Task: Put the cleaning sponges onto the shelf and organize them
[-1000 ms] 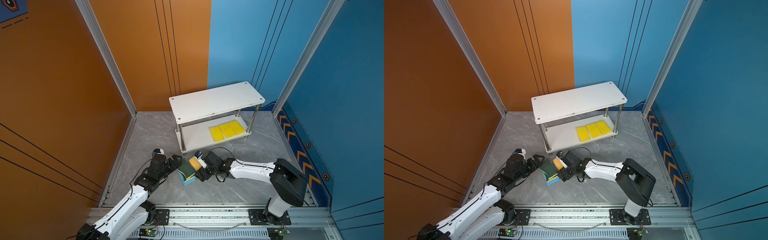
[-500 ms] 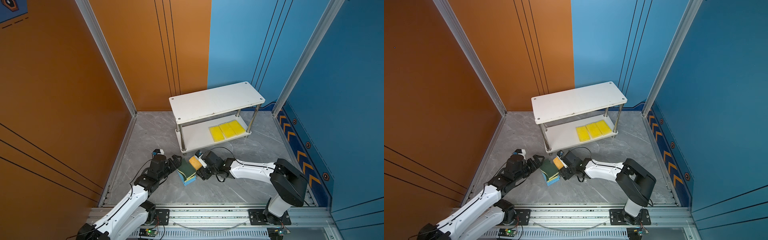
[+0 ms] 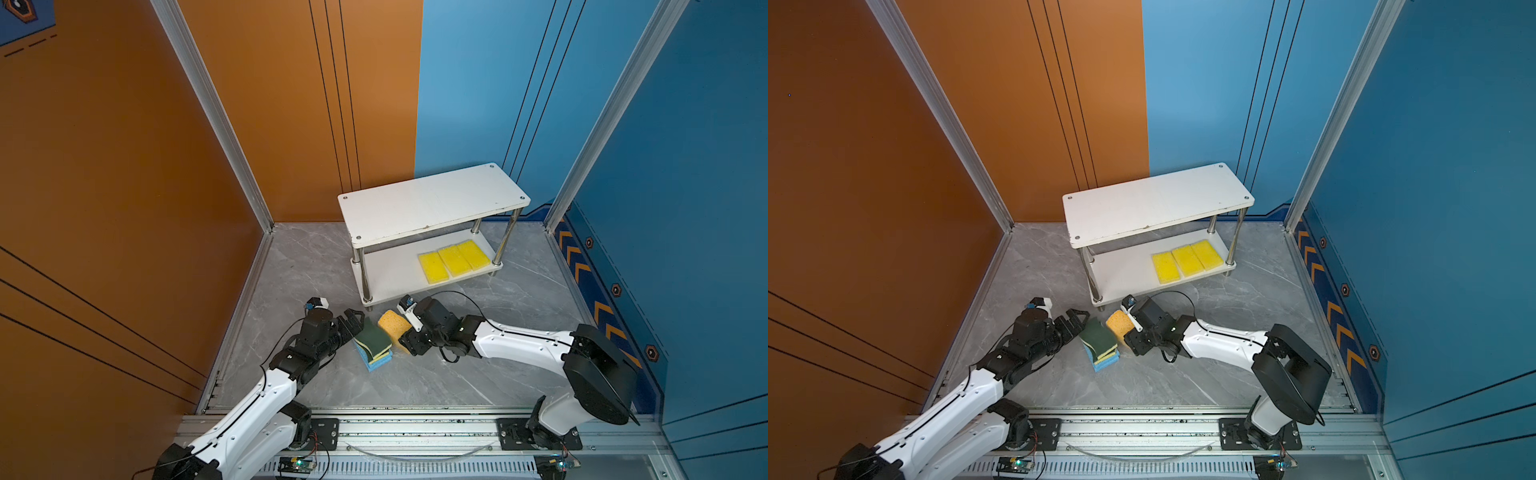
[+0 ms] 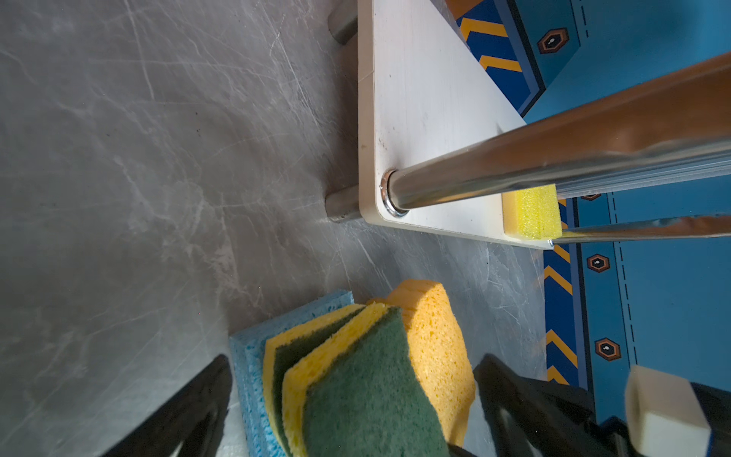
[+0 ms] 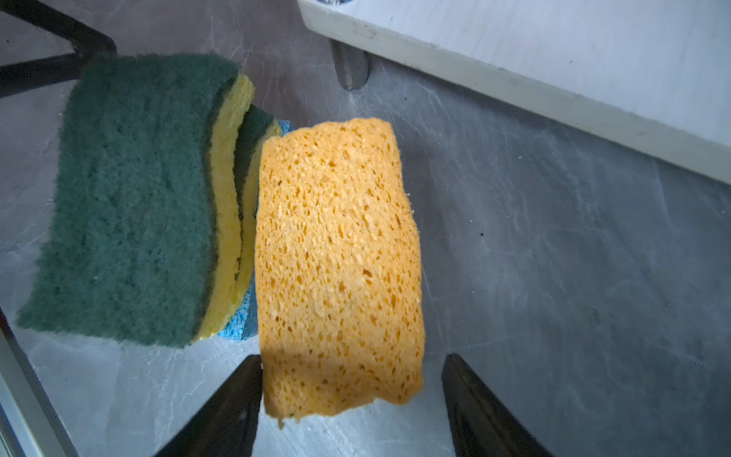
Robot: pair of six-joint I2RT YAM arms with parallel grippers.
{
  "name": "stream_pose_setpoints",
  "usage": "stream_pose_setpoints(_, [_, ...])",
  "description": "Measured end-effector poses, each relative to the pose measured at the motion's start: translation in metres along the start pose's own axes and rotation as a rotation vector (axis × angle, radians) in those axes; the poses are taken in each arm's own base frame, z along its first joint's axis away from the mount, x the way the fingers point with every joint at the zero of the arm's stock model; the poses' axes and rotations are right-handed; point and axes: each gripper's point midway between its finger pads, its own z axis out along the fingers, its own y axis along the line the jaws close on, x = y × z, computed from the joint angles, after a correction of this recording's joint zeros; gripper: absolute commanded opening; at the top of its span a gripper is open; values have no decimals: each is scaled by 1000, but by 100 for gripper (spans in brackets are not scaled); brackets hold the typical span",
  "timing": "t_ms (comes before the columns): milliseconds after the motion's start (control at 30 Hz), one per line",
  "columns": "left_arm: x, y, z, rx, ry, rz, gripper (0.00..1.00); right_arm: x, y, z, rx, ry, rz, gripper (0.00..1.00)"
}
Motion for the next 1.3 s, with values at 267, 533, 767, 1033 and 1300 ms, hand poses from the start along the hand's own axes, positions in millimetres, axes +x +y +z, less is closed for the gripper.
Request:
stream_pose_setpoints(267, [0, 0, 0, 1, 0, 0, 98, 2, 3, 1, -26, 8, -4, 75])
stream_pose_setpoints(533, [0, 0, 0, 0, 0, 0, 98, 12, 7, 11, -49, 46, -13, 74])
stream_pose_setpoints(767, [0, 0, 0, 1, 0, 0, 97, 22, 5, 23, -46, 81, -24, 74])
stream_pose_setpoints(1033, [0, 0, 0, 0, 0, 0, 98, 18, 6, 23, -48, 66, -27, 74])
stream_pose_setpoints(1300, [2, 2, 2, -6, 13, -4, 97, 16, 6, 23, -49, 63, -27, 74])
